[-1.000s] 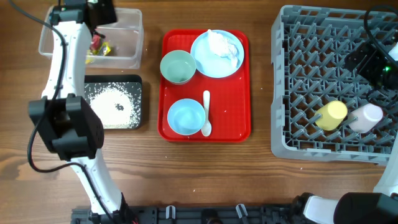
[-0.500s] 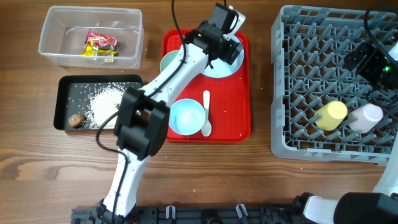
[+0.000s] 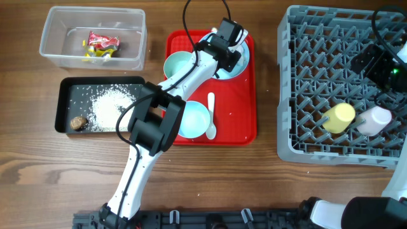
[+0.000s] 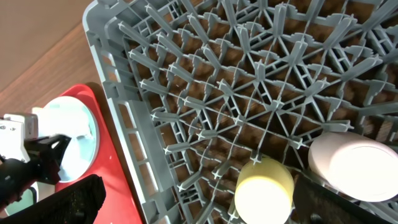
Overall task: Sort waste into correct bins and load items into the dishwasher rack
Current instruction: 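Grasp the white tissue from the plate and drop it in the bin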
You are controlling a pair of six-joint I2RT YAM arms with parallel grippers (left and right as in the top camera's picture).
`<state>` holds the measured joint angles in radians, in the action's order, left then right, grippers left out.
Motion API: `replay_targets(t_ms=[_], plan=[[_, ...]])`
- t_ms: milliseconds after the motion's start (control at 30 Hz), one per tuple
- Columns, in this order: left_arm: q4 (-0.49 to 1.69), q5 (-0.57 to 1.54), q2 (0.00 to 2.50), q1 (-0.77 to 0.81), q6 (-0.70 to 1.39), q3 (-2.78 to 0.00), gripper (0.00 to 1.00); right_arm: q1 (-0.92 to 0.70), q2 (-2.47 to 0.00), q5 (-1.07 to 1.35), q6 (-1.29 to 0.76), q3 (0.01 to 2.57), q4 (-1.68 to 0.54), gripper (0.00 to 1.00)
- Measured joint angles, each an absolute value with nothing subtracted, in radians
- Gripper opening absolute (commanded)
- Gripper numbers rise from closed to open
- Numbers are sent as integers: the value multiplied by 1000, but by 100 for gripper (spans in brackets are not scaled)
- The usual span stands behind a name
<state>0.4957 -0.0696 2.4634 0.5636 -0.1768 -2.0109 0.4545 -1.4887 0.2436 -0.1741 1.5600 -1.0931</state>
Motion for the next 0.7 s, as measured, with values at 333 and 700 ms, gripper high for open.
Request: replay_targets(t_ms=[333,700], plan=[[607,-115,2084,538,-136,-2002,4,455,-1489,246,-171,1560,-1095,100],[849,-165,2031,54,-67,-2014,13,455,-1489,246,-171,1560,-1092,100]])
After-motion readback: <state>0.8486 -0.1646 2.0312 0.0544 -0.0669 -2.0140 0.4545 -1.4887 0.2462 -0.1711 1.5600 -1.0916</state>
